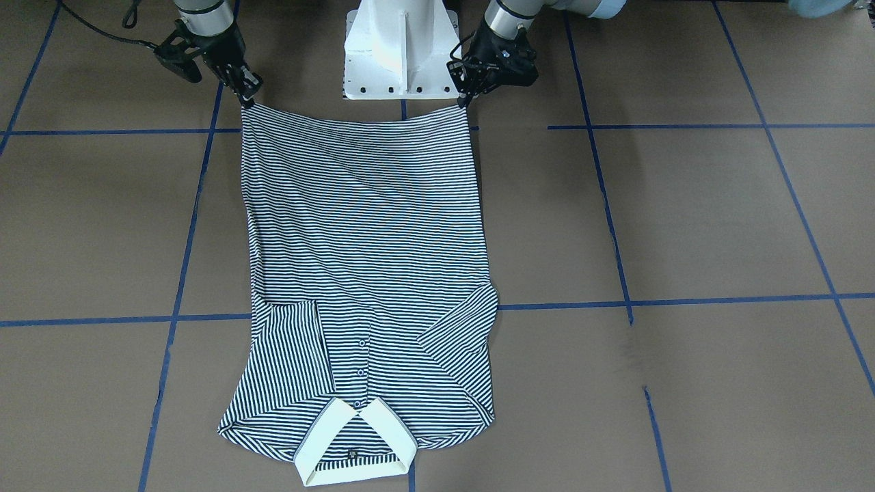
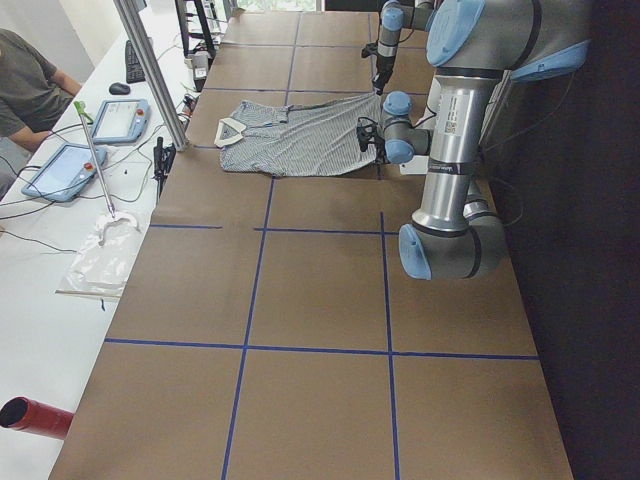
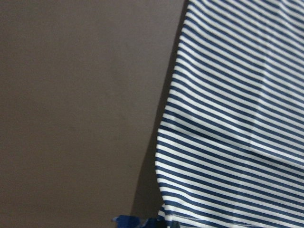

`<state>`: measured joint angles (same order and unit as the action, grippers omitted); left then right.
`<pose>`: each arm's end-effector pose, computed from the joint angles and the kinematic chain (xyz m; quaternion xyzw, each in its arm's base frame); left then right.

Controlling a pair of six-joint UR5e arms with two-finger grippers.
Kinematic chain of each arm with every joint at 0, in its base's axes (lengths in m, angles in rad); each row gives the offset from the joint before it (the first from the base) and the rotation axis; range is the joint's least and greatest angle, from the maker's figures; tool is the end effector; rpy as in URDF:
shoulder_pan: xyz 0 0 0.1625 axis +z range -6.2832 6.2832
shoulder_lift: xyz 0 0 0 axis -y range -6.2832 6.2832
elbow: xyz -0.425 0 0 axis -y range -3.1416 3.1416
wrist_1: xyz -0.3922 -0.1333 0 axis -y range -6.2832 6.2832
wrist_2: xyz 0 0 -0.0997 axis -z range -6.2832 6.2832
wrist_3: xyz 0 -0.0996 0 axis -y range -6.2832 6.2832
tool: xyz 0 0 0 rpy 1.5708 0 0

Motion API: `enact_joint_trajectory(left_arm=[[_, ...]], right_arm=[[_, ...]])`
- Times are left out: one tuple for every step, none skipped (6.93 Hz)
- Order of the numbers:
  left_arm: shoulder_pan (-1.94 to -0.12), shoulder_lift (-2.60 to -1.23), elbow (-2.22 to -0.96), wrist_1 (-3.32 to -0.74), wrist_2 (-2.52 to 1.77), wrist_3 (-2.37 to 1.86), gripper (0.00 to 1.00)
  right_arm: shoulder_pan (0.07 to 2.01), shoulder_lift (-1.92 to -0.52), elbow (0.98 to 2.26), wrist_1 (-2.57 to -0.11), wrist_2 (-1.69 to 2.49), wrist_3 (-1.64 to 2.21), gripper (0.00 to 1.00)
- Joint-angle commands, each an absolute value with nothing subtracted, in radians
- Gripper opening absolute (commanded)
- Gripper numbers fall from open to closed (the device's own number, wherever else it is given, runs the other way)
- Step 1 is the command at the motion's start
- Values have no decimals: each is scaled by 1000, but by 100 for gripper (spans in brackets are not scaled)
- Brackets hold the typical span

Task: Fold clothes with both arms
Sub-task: 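Lift the hem with both grippers and fold it up toward the collar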

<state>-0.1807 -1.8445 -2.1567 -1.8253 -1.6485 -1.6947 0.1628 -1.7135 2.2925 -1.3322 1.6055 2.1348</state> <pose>0.4732 -0.2141 0.2289 -0.0180 0.5290 -0.1084 0.8415 -0.3822 -0.1944 0.3639 -0.0948 -0.3863 0.3197 0.8600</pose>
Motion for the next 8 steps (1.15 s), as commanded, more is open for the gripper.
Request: enact_joint_trajectory(left_arm=[[-277,-1928,-2205,-1683,-1649,-1651,0],[-373,-2022,-2106,-1681,-1655,-1588,0],[-479,-2081,-2003,-1693,-1660,-1527,0],[-562,-2113,-1903,-1739,-1660,-1455,0],[-624,-2137,-1781,-1832,-1660,-1438,0],[-667,-2188,-1669,-1888,-1661,-1412,0],[-695,-2227,-1608,-1897,-1660,-1395,0],[-712,-2262,-1550,-1925,-1660,-1385,0]], right_arm=[[314,-1665,2329,-1336,1608,2108,0],[431,-1531,2234,-1342,1609,1995,0],[524,-1412,2100,-1354,1644,1921,0],[620,-1253,1951,-1396,1692,1872,0],[690,-1139,1796,-1410,1707,1774,0],[763,-1050,1638,-1402,1738,1691,0],[808,-960,1482,-1396,1752,1630,0],[839,-874,1322,-1329,1755,1609,0]])
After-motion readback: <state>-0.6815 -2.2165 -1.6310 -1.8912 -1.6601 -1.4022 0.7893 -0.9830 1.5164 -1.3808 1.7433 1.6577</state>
